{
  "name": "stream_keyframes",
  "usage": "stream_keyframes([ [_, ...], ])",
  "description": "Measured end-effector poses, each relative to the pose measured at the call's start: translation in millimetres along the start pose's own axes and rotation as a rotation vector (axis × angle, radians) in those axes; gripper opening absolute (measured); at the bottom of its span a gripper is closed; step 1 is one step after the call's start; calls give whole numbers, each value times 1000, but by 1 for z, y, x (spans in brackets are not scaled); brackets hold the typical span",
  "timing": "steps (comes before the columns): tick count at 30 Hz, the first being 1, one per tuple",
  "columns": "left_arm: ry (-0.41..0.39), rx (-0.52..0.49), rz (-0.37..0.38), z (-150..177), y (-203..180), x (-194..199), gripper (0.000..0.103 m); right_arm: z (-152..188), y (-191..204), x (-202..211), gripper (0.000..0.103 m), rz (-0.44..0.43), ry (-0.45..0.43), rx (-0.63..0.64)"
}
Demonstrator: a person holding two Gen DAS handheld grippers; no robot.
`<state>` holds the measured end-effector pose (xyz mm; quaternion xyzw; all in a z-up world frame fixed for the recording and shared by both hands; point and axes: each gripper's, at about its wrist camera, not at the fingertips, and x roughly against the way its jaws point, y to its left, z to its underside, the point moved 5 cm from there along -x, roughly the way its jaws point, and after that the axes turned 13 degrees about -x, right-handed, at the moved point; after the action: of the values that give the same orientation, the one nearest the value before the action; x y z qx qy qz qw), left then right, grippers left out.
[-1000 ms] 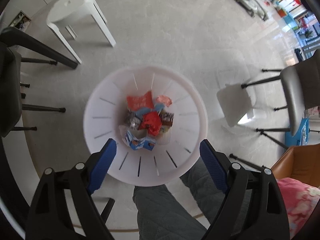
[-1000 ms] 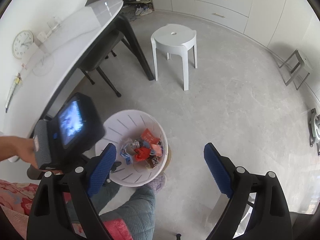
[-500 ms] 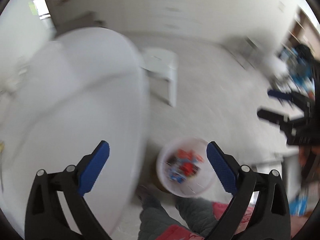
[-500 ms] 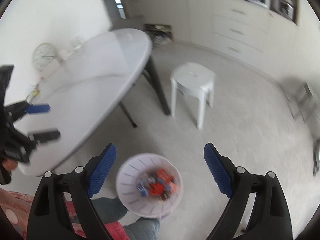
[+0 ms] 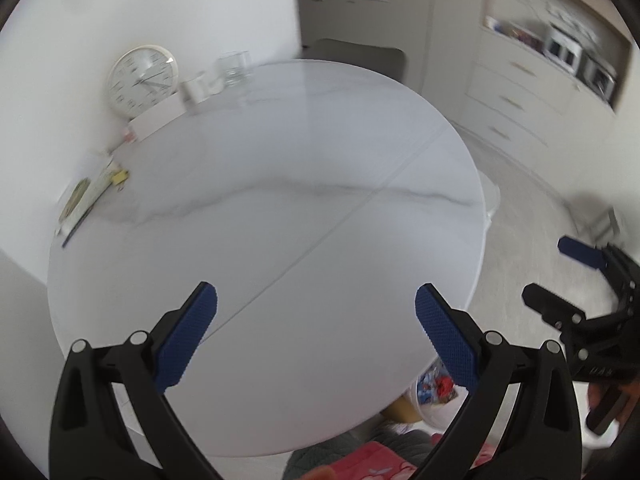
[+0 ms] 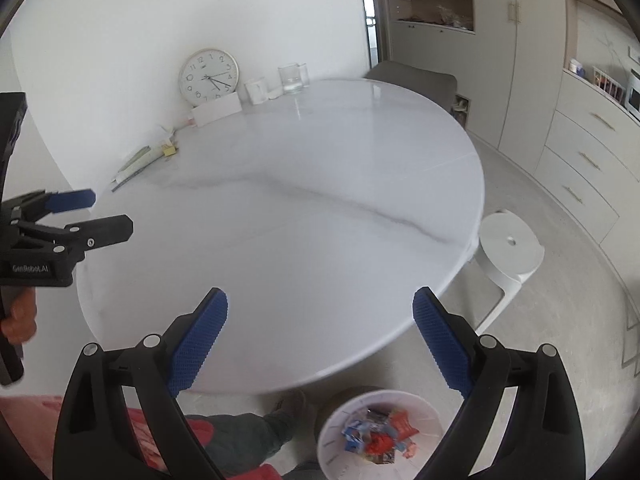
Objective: Collect trash
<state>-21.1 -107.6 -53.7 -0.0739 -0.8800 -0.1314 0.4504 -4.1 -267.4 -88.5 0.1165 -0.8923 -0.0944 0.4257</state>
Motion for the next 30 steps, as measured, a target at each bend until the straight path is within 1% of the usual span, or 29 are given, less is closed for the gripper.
stream_keyframes([
  [3, -26, 36, -16, -12, 22, 4, 95, -24, 19, 0, 93, 6, -13, -11],
  [6, -71, 56, -46, -32, 44, 14, 95, -56, 35, 6, 93, 9, -58, -22],
  [8, -100, 85, -66, -52, 60, 20, 95, -79, 42, 11, 97, 20, -87, -29],
  [10, -120, 99, -94, -70, 73, 22, 95, -103, 48, 19, 97, 49, -134, -35],
  [13, -170, 120, -170, -96, 95, 28, 95, -130, 56, 34, 98, 59, -195, -38],
  [14, -181, 125, -179, -102, 99, 29, 95, -140, 60, 40, 101, 69, -217, -35],
  [16, -204, 152, -194, -118, 111, 33, 95, -154, 66, 49, 101, 103, -259, -18],
  [18, -226, 175, -184, -129, 117, 36, 95, -163, 70, 55, 101, 119, -285, -12],
  [22, -251, 200, -160, -139, 121, 37, 95, -173, 73, 58, 101, 96, -293, -26],
  [30, -242, 209, -142, -134, 121, 34, 95, -178, 75, 49, 101, 88, -269, -35],
])
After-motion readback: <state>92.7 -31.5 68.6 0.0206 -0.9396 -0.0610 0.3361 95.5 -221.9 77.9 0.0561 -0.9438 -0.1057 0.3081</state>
